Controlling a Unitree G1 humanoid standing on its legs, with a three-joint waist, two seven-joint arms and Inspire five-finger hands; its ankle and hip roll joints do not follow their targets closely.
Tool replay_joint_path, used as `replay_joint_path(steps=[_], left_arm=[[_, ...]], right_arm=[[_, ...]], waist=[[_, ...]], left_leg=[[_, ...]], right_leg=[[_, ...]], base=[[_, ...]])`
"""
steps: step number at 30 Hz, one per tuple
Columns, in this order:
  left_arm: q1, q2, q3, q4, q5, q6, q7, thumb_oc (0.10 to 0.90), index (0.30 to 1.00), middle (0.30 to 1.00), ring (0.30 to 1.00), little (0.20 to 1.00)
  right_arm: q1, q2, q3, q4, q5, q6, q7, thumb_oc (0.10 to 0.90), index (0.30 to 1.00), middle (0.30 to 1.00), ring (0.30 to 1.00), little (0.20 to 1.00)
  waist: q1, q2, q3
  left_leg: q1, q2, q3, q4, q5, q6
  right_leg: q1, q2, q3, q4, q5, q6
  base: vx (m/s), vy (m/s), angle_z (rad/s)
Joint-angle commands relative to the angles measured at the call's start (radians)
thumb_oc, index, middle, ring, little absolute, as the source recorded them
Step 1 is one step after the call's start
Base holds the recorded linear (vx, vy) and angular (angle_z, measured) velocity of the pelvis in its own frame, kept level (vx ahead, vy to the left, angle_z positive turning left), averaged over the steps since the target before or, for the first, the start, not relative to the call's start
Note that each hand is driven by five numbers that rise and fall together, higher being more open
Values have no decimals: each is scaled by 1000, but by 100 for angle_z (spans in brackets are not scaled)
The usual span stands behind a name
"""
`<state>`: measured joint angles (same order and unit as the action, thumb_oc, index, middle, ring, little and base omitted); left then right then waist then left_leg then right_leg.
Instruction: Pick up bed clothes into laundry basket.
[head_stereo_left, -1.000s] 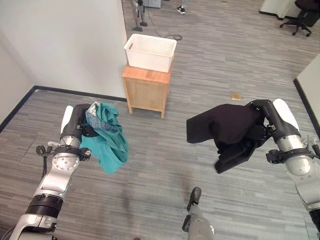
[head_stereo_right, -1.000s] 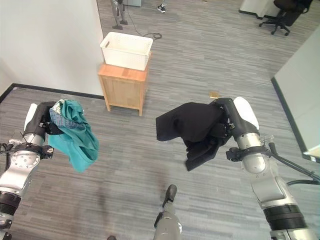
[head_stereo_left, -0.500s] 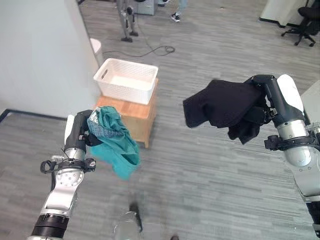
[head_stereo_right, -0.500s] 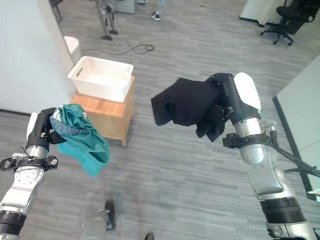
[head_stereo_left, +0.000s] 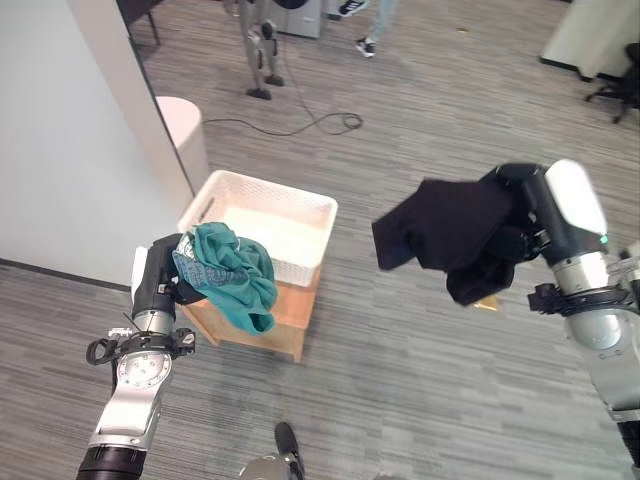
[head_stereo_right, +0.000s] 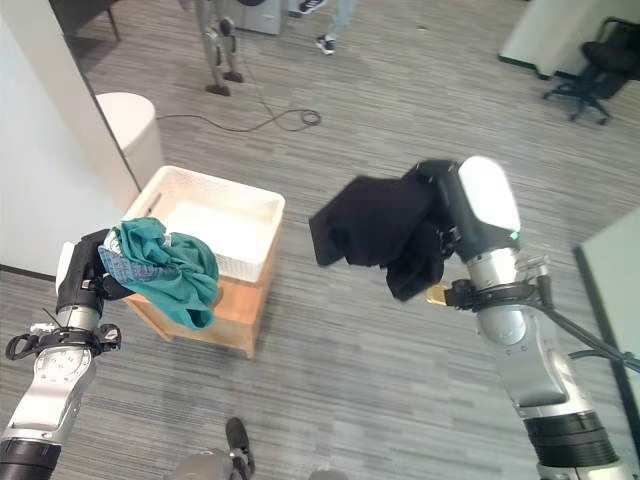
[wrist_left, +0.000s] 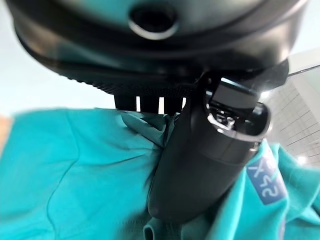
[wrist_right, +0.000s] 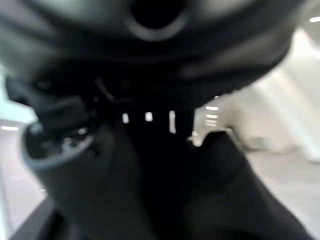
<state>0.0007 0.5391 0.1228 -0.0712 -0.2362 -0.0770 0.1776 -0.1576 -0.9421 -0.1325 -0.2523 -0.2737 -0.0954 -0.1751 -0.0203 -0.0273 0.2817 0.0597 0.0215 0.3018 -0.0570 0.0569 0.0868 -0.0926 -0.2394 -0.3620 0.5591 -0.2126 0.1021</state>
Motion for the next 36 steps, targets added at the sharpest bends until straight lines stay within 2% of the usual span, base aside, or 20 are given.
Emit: replay_joint_path(steps=[1, 2, 6, 7, 8, 12, 13, 14, 16, 17, 19, 20, 23, 28, 30, 36], left_arm=[[8, 112, 1, -119, -53, -148, -21, 400, 300, 300, 300, 300], [-5, 119, 4, -105, -68, -158, -36, 400, 300, 300, 300, 300], [-16, 127, 15, -93, -77, -159, -40, 400, 300, 300, 300, 300], [-9, 110, 19, -76, -100, -162, -45, 400, 300, 300, 300, 300], [-8, 109, 21, -75, -100, -163, -45, 400, 300, 300, 300, 300], [25, 83, 24, -54, -156, -168, -66, 400, 300, 300, 300, 300], [27, 81, 28, -53, -157, -169, -67, 400, 300, 300, 300, 300], [56, 59, 29, -41, -224, -169, -96, 400, 300, 300, 300, 300], [62, 44, 30, -29, -257, -169, -102, 400, 300, 300, 300, 300], [54, 12, 27, -14, -359, -180, -130, 400, 300, 300, 300, 300], [55, 12, 31, -11, -364, -181, -134, 400, 300, 300, 300, 300], [68, -51, 24, 20, -501, -177, -181, 400, 300, 300, 300, 300], [100, -84, 5, 41, -575, -165, -213, 400, 300, 300, 300, 300], [144, -109, 4, 61, -609, -161, -226, 400, 300, 300, 300, 300], [176, -133, -4, 87, -631, -158, -229, 400, 300, 300, 300, 300], [210, -142, -11, 99, -647, -157, -249, 400, 300, 300, 300, 300]], right_arm=[[-120, -15, -107, 55, -23, -21, -100, 400, 300, 300, 300, 300], [-76, -9, -143, 53, -21, -22, -101, 400, 300, 300, 300, 300], [-74, -19, -146, 66, -15, -23, -101, 400, 300, 300, 300, 300], [-120, -34, -105, 100, 2, -16, -96, 400, 300, 300, 300, 300], [-127, -36, -99, 104, 3, -17, -96, 400, 300, 300, 300, 300], [-263, -66, 37, 140, 46, -19, -52, 400, 300, 300, 300, 300], [-273, -67, 46, 145, 46, -19, -53, 400, 300, 300, 300, 300], [-344, -44, 137, 140, 45, -17, -24, 400, 300, 300, 300, 300], [-368, -27, 174, 137, 39, -15, -17, 400, 300, 300, 300, 300], [-394, 10, 221, 136, 21, -11, -5, 400, 300, 300, 300, 300], [-400, 11, 227, 138, 20, -11, -5, 400, 300, 300, 300, 300], [-403, 63, 268, 145, -4, -6, 5, 400, 300, 300, 300, 300], [-404, 103, 316, 175, -34, -1, 24, 400, 300, 300, 300, 300], [-430, 116, 366, 227, -48, 5, 33, 400, 300, 300, 300, 300], [-443, 119, 400, 278, -62, 13, 35, 400, 300, 300, 300, 300], [-471, 108, 455, 402, -74, 23, 33, 400, 300, 300, 300, 300]], waist=[[15, -51, -168], [-20, -72, -175], [-5, -87, -180], [22, -102, -191], [20, -100, -192], [59, -93, -194], [55, -92, -194], [79, -84, -190], [83, -80, -189], [94, -74, -182], [89, -73, -182], [100, -69, -181], [112, -66, -178], [129, -63, -176], [156, -66, -170], [192, -70, -154]], left_leg=[[-64, 116, 99, -16, 27, -108], [-48, 99, 33, -22, 5, -123], [-50, 90, 15, -22, 5, -126], [-42, 79, -17, -23, 5, -134], [-42, 80, -17, -24, 6, -135], [-41, 80, -42, -27, 14, -146], [-40, 81, -42, -27, 14, -146], [-43, 88, -59, -30, 24, -156], [-45, 89, -66, -30, 27, -158], [-50, 91, -81, -30, 34, -162], [-50, 91, -83, -30, 34, -162], [-53, 93, -93, -30, 36, -166], [-54, 94, -104, -30, 40, -168], [-54, 96, -115, -30, 43, -172], [-57, 93, -130, -30, 45, -172], [-69, 89, -148, -30, 51, -176]], right_leg=[[95, 3, 79, -253, 148, 74], [85, 76, 205, -392, 152, 80], [111, 84, 206, -484, 165, 67], [165, 104, 219, -559, 171, 59], [168, 105, 219, -565, 175, 58], [207, 115, 205, -626, 190, 48], [209, 115, 204, -630, 192, 47], [220, 123, 194, -640, 186, 38], [222, 126, 189, -640, 184, 34], [226, 131, 180, -643, 178, 28], [227, 131, 178, -643, 178, 28], [234, 134, 167, -646, 171, 22], [238, 140, 158, -646, 164, 16], [243, 143, 148, -646, 157, 12], [249, 146, 132, -646, 151, 10], [254, 147, 109, -646, 147, 10]], base=[[261, -201, 169], [173, -148, 149], [59, -115, 113], [20, -161, 35], [45, -174, 13], [28, -80, -10], [31, -123, -27], [19, -86, -16], [22, -105, 4], [11, -92, 17], [12, -66, 24], [29, -71, 34], [27, -58, 24], [32, -26, 10], [57, -37, 12], [47, -18, 16]])
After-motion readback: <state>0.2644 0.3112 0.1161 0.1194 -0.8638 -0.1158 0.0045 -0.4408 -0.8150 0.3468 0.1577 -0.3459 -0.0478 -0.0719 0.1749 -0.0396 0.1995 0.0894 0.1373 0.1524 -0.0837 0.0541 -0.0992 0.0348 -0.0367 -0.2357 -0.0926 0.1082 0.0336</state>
